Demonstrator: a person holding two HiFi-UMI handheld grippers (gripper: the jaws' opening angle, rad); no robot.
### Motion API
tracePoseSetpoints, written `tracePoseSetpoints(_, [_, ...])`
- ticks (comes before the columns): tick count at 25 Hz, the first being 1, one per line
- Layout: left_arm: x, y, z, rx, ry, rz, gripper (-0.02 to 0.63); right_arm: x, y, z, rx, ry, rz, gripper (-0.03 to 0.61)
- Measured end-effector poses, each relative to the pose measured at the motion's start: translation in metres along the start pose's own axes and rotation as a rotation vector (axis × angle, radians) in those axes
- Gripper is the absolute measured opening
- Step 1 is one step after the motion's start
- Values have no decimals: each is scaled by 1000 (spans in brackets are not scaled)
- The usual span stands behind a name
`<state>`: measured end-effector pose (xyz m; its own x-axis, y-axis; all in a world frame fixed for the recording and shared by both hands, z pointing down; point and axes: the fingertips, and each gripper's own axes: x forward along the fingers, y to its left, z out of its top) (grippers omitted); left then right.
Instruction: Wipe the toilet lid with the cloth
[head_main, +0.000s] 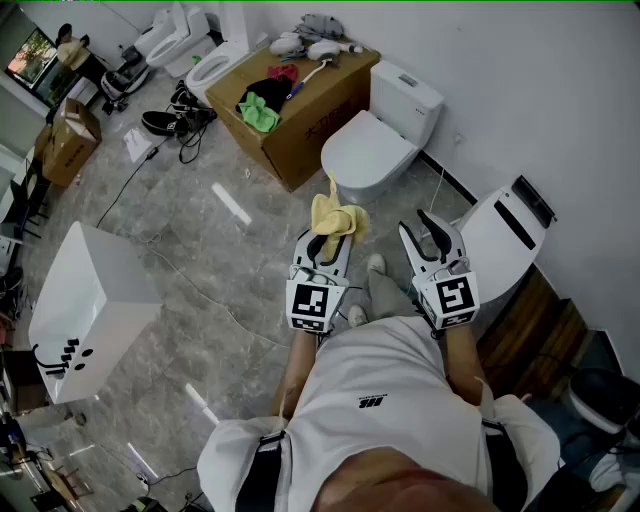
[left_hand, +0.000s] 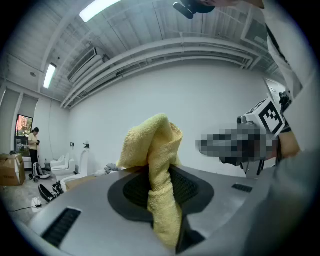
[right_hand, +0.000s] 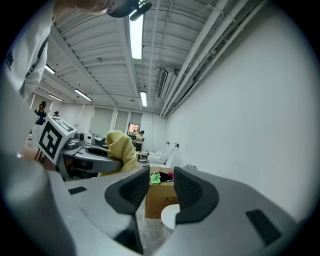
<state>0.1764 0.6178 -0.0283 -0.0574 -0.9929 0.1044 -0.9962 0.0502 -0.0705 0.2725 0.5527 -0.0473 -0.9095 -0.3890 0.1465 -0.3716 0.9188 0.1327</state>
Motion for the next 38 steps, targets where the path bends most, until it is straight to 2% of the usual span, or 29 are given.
tracePoseSetpoints(4, [5,2,-4,-11,1,0,104,8,2,0,35,-25,22,169])
tracePoseSetpoints(10, [25,17,-8,-12,1,4,104,35,-3,-2,23,-29,36,169])
tracePoseSetpoints(16, [59,44,-17,-15,21,15,104,74,-24,-9,35,-10,41,169])
tracePoseSetpoints(23, [126,80,-24,-18,58,19,104,140,-75,-23,69,27,43,169])
tracePoseSetpoints(38, [288,146,-10,-30,95,62,104,276,-204,-24,77,58,90,169])
